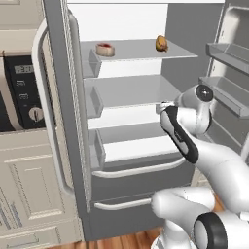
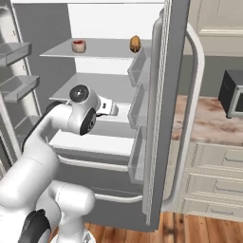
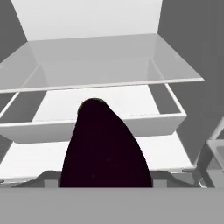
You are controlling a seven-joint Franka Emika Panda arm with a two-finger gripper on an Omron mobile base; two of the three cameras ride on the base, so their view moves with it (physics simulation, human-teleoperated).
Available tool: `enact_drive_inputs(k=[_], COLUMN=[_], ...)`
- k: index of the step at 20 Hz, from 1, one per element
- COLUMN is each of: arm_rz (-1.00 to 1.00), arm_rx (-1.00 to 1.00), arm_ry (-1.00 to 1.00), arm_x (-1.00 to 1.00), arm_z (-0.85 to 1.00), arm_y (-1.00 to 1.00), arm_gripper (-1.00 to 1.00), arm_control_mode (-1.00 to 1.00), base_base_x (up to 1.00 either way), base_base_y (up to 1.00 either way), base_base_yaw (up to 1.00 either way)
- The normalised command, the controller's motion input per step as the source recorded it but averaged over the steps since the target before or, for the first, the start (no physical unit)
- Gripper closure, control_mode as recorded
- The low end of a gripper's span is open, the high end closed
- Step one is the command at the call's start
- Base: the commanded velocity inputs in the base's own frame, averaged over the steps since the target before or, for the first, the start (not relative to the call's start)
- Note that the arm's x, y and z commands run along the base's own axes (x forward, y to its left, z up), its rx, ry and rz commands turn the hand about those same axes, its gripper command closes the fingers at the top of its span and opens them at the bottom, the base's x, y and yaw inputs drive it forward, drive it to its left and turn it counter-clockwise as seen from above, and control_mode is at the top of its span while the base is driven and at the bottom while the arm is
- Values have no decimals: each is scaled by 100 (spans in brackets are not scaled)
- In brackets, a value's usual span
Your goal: Gather the eggplant and sweet potato from the fridge and place them on a tray on the dining counter. Then gather the steak and chicken drumstick from the fridge and place them on the other tray.
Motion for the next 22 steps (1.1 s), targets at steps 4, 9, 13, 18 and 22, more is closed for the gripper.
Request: enact_drive_inputs(k=[4,9,13,18,22], arm_rz=[0,0,0,0,0], arm_rx=[0,0,0,0,0], arm_ry=[0,0,0,0,0], arm_x=[0,0,0,0,0], arm_z=[0,0,0,0,0], arm_y=[0,0,0,0,0], arm_gripper=[100,100,100,100,100], arm_control_mode=[100,100,100,100,100], base_base_x=[-100,-100,-100,-100,-100], base_base_y=[0,16,29,34,44], base_base_yaw=[0,0,0,0,-17])
